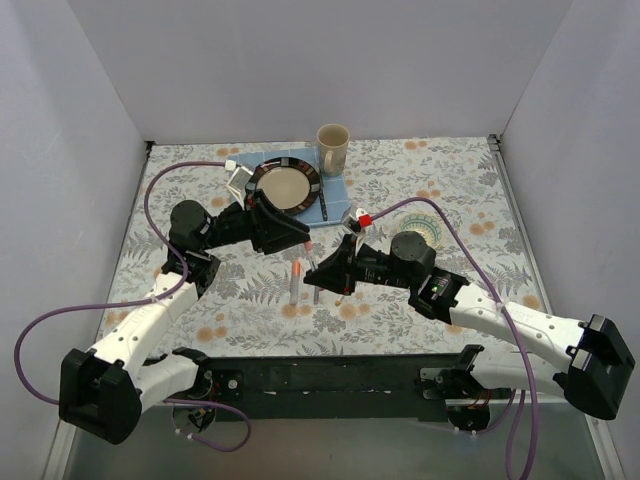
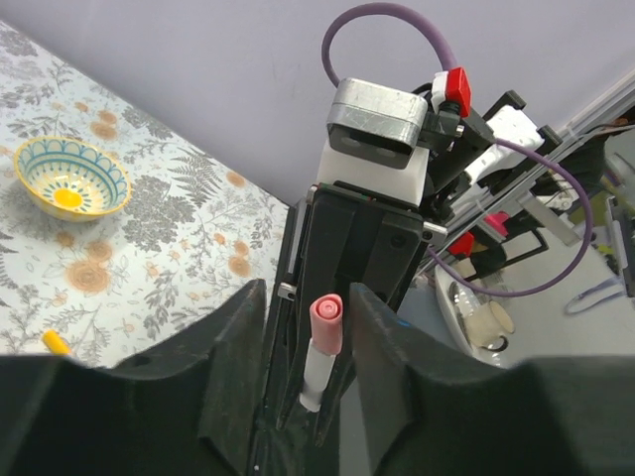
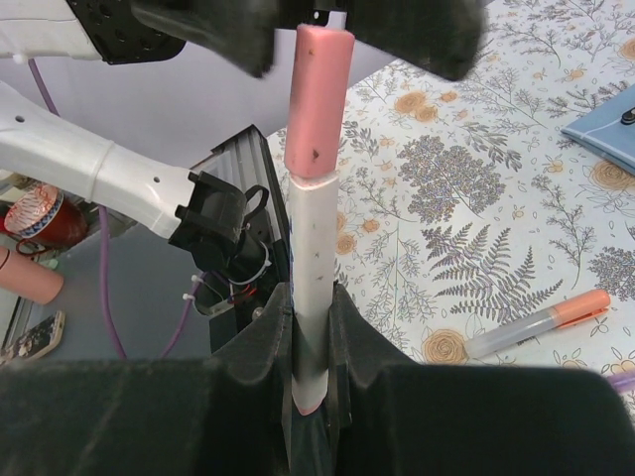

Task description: Insert the pens into the pen caps

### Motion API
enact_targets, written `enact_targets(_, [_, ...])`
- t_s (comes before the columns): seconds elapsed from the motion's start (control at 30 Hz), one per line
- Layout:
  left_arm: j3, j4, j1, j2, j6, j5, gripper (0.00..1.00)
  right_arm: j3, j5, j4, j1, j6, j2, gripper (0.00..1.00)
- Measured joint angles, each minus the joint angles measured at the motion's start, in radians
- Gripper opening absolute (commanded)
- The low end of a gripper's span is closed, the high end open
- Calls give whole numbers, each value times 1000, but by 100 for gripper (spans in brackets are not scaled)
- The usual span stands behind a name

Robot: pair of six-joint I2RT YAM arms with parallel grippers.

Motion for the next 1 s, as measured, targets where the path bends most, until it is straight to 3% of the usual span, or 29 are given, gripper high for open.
enact_targets(0.07, [0,-4,0,3,1,10,17,0,0,0,0,0,0,1])
enact_targets(0.2, [-2,5,0,5,3,36,0,0,5,-15,0,-2,3,1])
enact_targets(0.53, [-123,63,9,-9,-15,-11,0,45,31,-138,0,-43,64,1])
enact_targets(0.83, [-247,243,-7,-19,-108,-175,0,124,107,-266,3,-130,102,1])
enact_targets(1.0, [-335,448,-42,4,-162,-256,0,135,106,-298,6,-160,102,1])
